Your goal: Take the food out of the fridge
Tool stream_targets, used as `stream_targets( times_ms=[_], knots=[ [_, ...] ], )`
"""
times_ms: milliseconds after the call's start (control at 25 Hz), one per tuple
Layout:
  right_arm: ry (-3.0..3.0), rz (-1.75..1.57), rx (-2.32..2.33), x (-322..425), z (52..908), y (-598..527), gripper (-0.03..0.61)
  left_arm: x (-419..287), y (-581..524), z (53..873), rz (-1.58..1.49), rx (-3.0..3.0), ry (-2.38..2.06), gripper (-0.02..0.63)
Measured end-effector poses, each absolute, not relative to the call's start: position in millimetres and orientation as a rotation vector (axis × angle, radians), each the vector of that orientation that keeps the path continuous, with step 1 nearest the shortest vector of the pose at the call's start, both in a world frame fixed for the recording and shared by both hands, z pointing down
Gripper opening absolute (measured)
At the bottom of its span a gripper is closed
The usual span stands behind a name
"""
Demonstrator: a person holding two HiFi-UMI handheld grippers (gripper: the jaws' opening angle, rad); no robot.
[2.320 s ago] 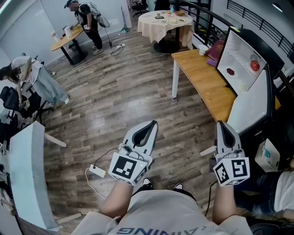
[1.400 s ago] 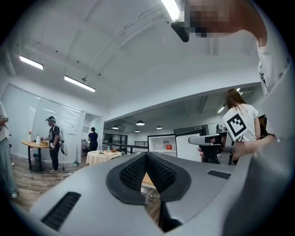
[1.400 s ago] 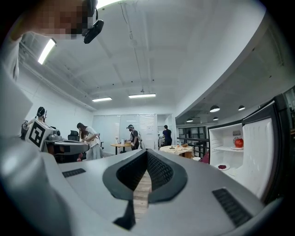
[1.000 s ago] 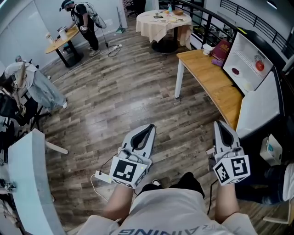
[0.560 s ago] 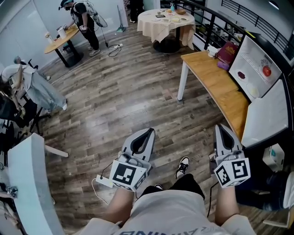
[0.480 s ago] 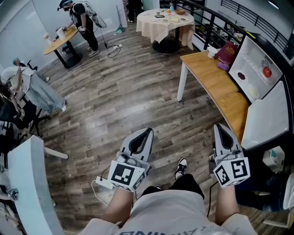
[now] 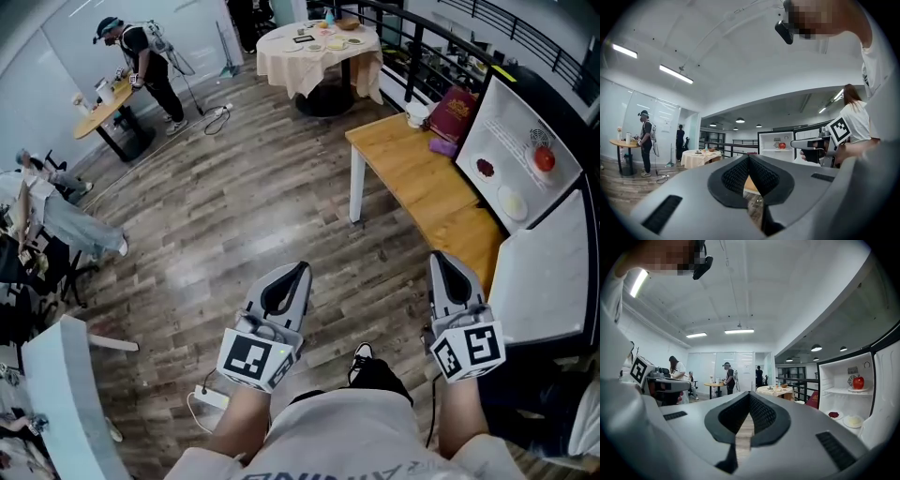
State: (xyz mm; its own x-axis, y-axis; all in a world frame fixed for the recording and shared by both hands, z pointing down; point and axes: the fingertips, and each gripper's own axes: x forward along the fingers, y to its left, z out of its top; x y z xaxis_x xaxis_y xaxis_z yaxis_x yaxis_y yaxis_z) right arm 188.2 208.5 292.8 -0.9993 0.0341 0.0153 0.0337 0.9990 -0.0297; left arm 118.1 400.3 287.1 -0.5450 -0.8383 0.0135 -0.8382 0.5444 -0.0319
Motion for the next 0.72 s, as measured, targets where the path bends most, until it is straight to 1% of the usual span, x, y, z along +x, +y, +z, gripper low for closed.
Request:
stream_targets(
  times_ms=[200, 360, 720],
  knots=[
    [-3.136, 0.091, 0.053, 152.3, 306.9, 130.8, 0.02, 88.3, 328.1, 293.0, -0.068, -1.561, 2.718, 0.009],
    [-3.144, 0.136, 0.123, 135.8, 300.1, 77.6, 0.02, 66.6, 278.2, 287.5, -0.071, -1.601, 2.702, 0.009],
    [-3.133, 0.19, 0.248, 120.7, 307.9, 13.8, 0.019, 24.3, 192.6, 288.0, -0.067, -1.746, 2.602, 0.009]
  ],
)
